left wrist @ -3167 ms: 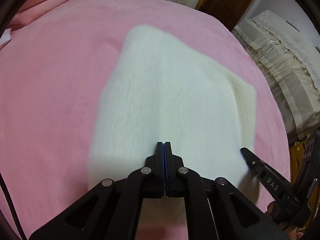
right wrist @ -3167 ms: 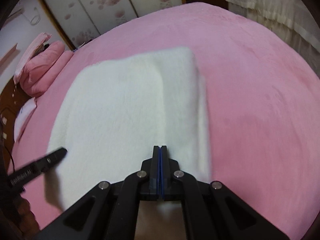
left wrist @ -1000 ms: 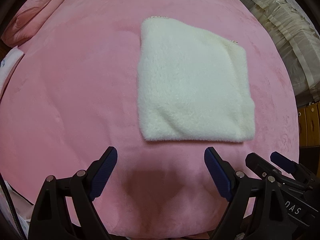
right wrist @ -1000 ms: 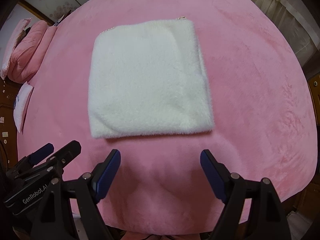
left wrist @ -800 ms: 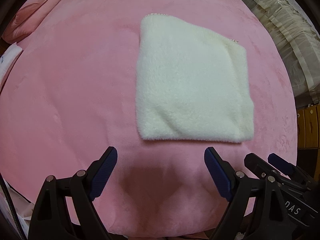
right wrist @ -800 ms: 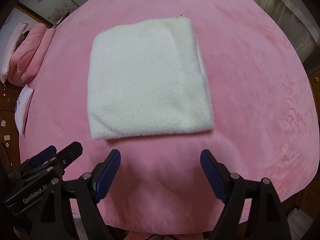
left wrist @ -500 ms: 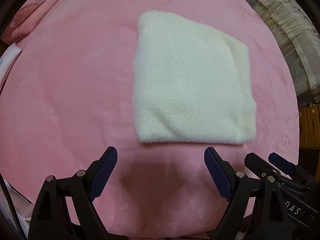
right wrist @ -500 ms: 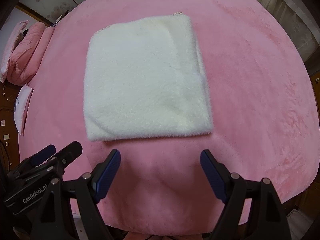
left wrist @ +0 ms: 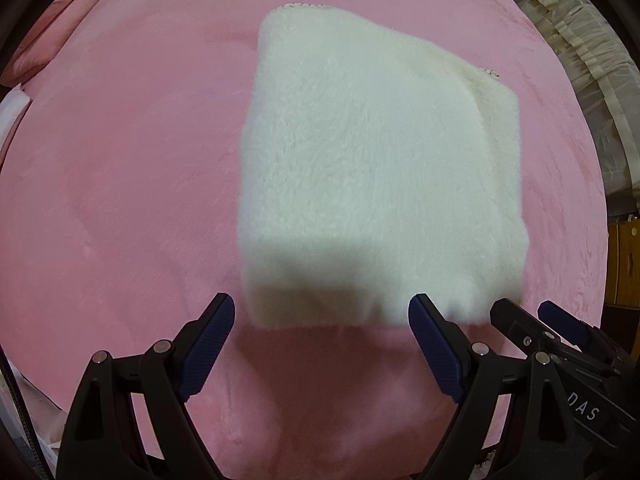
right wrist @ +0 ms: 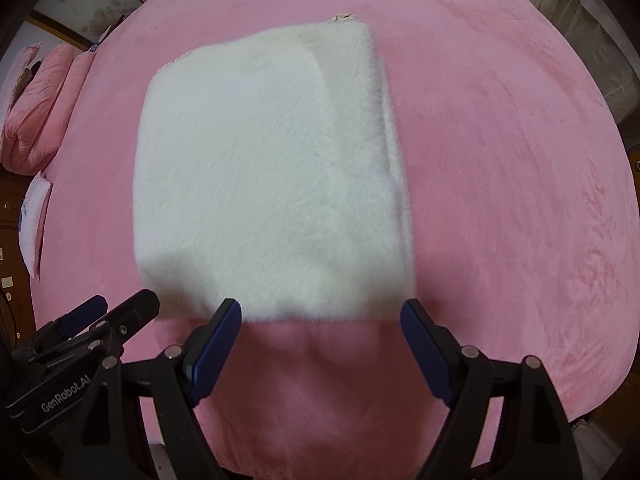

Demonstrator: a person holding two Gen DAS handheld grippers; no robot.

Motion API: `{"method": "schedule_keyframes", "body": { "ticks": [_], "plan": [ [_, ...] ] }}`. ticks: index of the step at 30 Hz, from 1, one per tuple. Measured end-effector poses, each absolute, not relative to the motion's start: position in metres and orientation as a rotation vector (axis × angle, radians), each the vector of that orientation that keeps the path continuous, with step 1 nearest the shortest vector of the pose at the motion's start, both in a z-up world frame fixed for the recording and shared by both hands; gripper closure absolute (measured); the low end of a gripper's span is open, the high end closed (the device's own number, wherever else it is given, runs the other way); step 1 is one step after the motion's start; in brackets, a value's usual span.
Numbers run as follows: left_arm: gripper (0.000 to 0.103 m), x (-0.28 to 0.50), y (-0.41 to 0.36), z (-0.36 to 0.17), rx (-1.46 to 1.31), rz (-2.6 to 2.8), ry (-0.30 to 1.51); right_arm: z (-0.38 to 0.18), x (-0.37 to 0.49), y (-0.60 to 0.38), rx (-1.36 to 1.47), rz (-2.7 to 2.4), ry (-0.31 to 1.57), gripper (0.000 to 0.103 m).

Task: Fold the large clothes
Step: 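Grasp the folded bundle's edge with the right gripper while the left gripper grasps beside it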

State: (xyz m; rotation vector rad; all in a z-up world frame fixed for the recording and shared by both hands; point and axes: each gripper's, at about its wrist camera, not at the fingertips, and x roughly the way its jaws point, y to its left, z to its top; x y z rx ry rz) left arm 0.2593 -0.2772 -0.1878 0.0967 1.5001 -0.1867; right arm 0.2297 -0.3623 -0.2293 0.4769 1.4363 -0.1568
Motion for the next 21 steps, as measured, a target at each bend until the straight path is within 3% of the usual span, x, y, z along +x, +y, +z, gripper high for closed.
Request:
{"method": "schedule_keyframes", "body": {
  "ticks": [11, 21],
  "plan": [
    [0.015, 0.308, -0.279, -0.236, 0.1, -0.198, 1.556, -0.274, 0.273, -0.392, 0.488, -0.228, 1.439, 0.021],
    [0.002, 0.361, -0.254, -0.274, -0.109, -0.351, 1.644, -0.319, 0.299, -0.443, 0.717, -0.068, 1.403, 0.021]
  ]
}}
